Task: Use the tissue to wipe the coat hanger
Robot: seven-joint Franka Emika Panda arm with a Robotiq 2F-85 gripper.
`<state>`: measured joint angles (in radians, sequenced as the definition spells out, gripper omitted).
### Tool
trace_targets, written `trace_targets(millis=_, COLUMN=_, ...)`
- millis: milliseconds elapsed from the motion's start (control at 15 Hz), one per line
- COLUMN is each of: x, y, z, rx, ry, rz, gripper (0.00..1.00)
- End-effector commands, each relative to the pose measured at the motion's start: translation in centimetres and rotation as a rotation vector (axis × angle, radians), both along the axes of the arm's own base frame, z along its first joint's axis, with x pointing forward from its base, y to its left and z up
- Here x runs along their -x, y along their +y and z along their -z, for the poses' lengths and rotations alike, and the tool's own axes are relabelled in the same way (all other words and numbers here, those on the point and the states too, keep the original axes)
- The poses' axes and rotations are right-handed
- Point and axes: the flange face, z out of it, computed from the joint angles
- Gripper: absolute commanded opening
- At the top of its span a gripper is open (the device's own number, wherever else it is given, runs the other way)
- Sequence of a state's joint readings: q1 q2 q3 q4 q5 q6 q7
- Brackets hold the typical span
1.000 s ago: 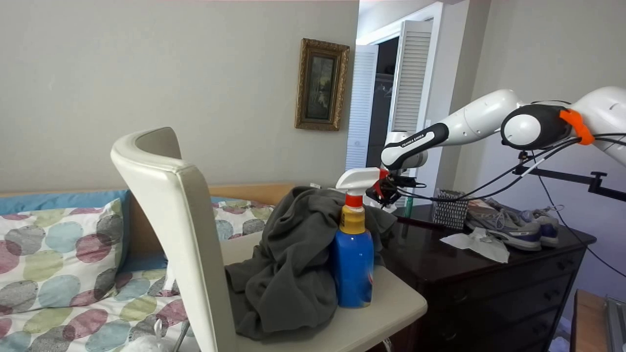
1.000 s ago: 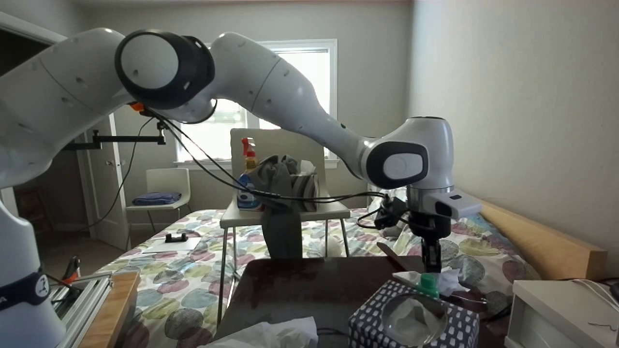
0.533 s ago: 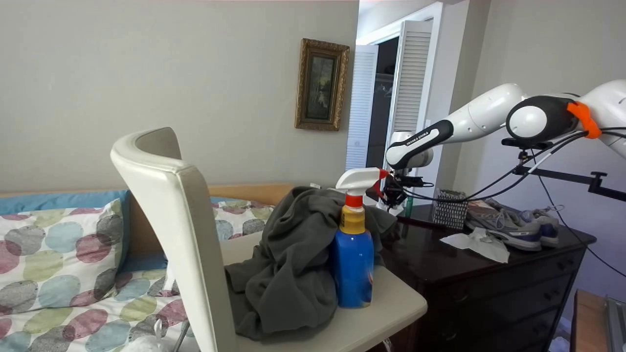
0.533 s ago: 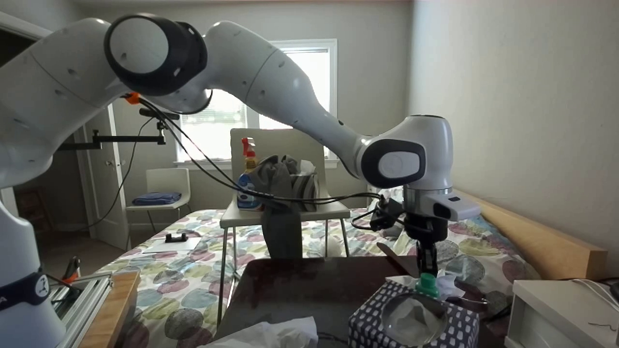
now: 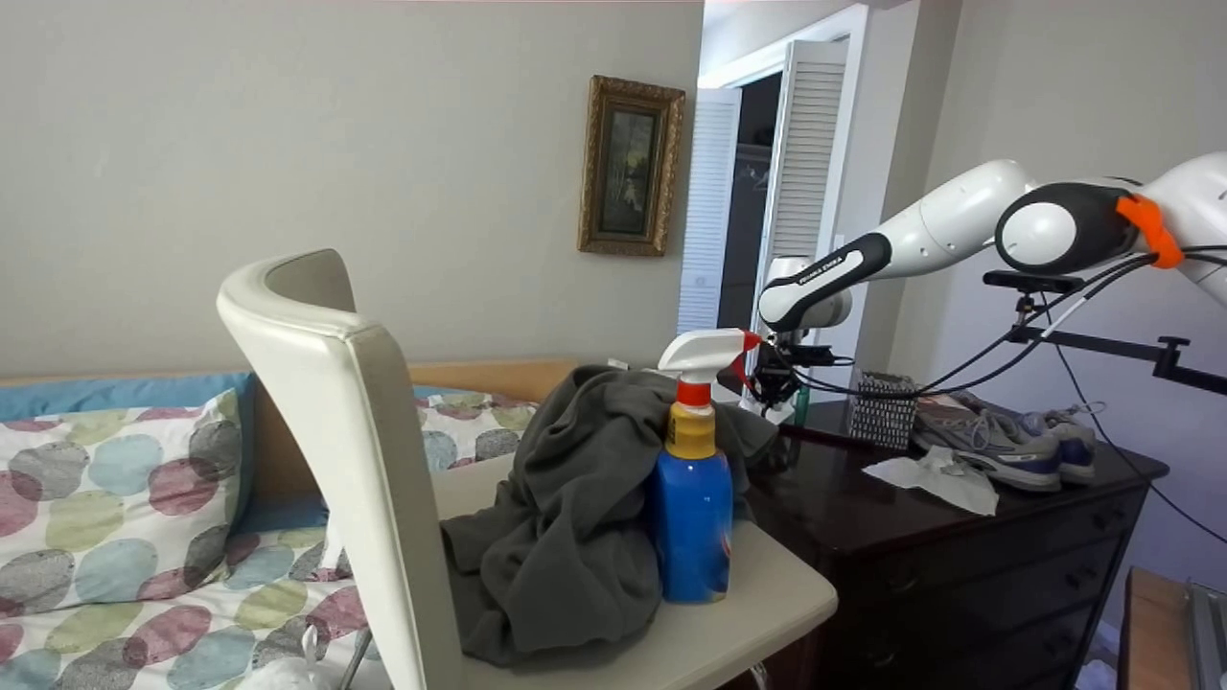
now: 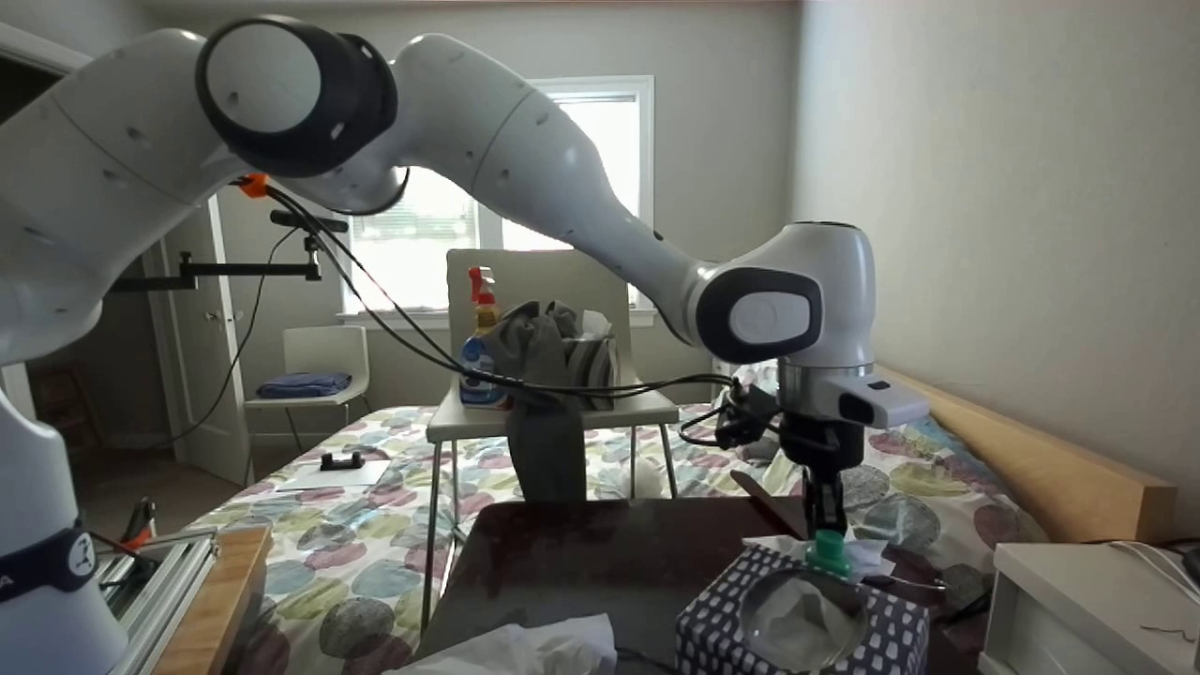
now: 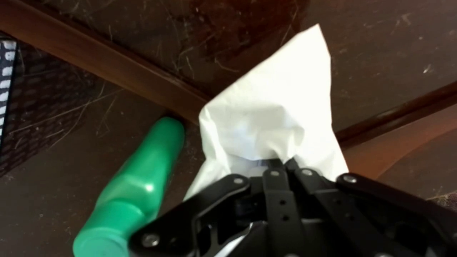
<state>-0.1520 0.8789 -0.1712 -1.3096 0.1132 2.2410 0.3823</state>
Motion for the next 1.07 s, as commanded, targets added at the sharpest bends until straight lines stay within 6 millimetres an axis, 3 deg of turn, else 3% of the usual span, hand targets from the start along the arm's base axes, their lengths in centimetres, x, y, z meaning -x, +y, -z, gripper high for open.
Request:
trace_targets(millis=0, x=0.1, y=-0.1, z=1.3, rx=0.023, ry=0.032, rz=-0.002, gripper=0.01)
trace_targets(millis=1000, x=6.3, y=-0.7, z=2.6, rx=0.009, ry=0.19, rz=-0.147, gripper=0.01)
